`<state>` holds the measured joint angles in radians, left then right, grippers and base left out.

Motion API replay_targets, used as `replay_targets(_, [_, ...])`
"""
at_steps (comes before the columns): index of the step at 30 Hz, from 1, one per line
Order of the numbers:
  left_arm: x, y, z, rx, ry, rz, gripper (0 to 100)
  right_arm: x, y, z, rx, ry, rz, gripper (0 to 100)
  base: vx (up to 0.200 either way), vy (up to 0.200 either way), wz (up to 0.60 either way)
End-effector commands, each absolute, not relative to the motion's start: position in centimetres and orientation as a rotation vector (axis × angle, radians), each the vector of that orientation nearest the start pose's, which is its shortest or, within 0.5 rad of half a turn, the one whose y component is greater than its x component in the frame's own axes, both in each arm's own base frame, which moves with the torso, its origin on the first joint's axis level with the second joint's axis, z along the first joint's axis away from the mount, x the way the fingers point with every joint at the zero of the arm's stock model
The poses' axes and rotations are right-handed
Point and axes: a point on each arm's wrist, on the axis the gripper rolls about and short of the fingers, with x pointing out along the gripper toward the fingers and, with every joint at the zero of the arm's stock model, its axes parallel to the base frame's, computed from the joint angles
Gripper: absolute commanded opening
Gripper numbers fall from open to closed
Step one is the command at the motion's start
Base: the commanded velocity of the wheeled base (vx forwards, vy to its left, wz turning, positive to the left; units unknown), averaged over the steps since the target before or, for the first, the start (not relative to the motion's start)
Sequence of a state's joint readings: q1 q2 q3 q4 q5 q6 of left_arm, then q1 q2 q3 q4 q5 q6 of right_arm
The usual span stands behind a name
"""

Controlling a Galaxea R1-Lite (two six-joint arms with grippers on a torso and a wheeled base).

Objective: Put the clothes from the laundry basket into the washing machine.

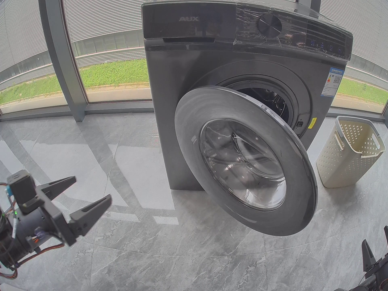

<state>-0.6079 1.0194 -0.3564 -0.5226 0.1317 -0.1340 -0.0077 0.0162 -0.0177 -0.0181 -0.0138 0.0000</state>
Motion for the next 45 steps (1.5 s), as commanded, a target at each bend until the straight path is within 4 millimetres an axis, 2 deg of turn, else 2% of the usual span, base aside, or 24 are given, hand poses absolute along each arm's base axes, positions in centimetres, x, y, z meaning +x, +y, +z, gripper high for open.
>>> replay_targets(1, [6.4, -3.0, 18.5, -0.09, 0.053, -0.337, 100, -2.3, 0.0, 7.7, 0.0, -0.018, -0.021, 100, 0.0, 0.0, 0.0])
replay_targets(10, [1.9, -0.3, 16.8, -0.086, -0.031, -0.175, 100, -2.3, 0.0, 7.7, 0.0, -0.018, -0.023, 100, 0.0, 0.0, 0.0])
replay_targets(16, [0.3, 0.2, 14.0, -0.08, -0.04, -0.098, 100, -2.3, 0.0, 7.7, 0.0, -0.018, -0.021, 100, 0.0, 0.0, 0.0])
replay_targets(25, [-0.7, 0.4, 10.4, -0.077, -0.041, -0.046, 100, -2.3, 0.0, 7.7, -0.002, -0.018, -0.021, 100, 0.0, 0.0, 0.0])
replay_targets(40, [-1.6, 0.3, 8.5, -0.057, 0.013, 0.016, 100, -2.3, 0.0, 7.7, -0.002, -0.017, -0.021, 100, 0.0, 0.0, 0.0])
replay_targets(45, [-1.7, 0.2, 8.4, -0.058, 0.003, 0.06, 100, -2.3, 0.0, 7.7, -0.002, -0.017, -0.021, 100, 0.0, 0.0, 0.0])
